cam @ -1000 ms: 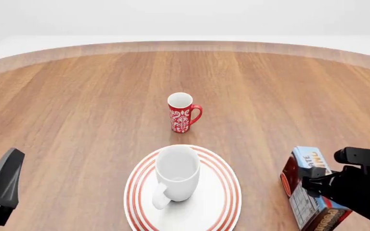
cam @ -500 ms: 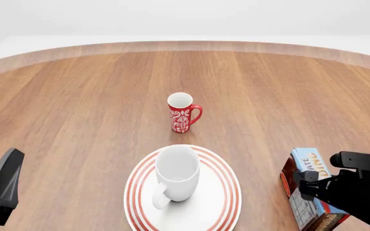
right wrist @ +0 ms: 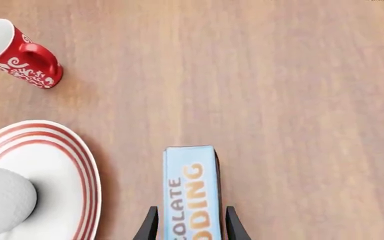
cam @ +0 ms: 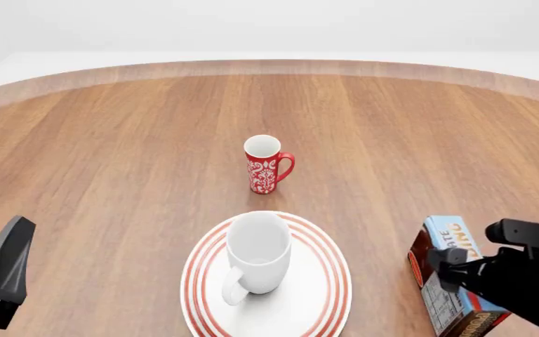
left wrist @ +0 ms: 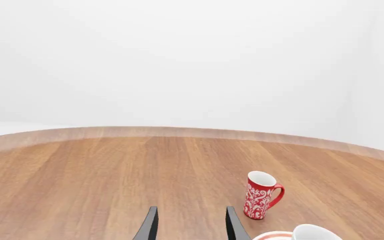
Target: Pick up the white mug and put it on the plate, and put the chocolate pudding to the right of the plate.
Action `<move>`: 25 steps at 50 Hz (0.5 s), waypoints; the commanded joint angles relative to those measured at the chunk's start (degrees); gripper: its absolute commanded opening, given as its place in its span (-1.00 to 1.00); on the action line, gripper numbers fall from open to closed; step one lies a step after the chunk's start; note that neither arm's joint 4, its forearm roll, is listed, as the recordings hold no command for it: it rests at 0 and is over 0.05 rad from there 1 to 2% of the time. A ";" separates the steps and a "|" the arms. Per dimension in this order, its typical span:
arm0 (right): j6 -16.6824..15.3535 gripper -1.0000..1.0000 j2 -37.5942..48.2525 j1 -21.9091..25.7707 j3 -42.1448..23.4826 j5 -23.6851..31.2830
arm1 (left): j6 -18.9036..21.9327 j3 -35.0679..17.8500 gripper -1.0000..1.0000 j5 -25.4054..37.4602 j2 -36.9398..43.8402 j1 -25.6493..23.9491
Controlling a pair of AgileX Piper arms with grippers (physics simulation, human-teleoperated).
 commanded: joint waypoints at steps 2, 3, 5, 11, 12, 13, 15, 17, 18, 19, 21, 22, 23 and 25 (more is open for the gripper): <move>0.01 1.00 -2.76 0.02 -1.05 3.05 | 0.04 0.00 1.00 -0.06 -0.01 -0.07; -0.01 1.00 -2.97 0.02 -1.13 3.22 | 0.04 0.00 1.00 -0.06 0.00 -0.07; -0.04 1.00 -3.30 0.00 -1.39 3.66 | 0.02 0.00 1.00 -0.07 0.00 -0.07; -0.11 1.00 -5.15 0.09 -2.99 6.05 | 0.03 0.00 1.00 -0.10 -0.01 -0.10; -0.11 1.00 -5.18 0.09 -3.00 6.09 | 0.03 0.00 1.00 -0.10 -0.01 -0.10; -0.06 1.00 -5.38 0.15 -3.27 6.38 | 0.03 0.00 1.00 -0.10 -0.01 -0.10; -0.20 1.00 -6.49 0.16 -4.46 7.88 | 0.00 0.00 1.00 -0.10 -0.01 -0.09; -0.38 1.00 -7.51 0.15 -5.44 9.20 | -0.02 0.00 1.00 -0.09 -0.01 -0.08; -0.48 1.00 -7.85 0.08 -5.76 9.63 | -0.02 0.00 1.00 -0.08 -0.01 -0.09; -0.60 1.00 -8.27 0.01 -6.21 10.19 | -0.02 0.00 1.00 -0.08 -0.01 -0.09; -0.82 1.00 -9.17 -0.16 -7.13 11.35 | -0.02 0.00 1.00 -0.09 0.00 -0.11; -0.84 1.00 -9.62 -0.23 -7.59 11.90 | -0.02 0.00 1.00 -0.09 0.00 -0.12; -0.85 1.00 -10.12 -0.14 -8.26 12.59 | -0.01 0.00 1.00 -0.09 0.00 -0.13; -1.01 1.00 -10.72 -0.31 -9.00 13.38 | -0.02 0.00 1.00 -0.09 -0.01 -0.12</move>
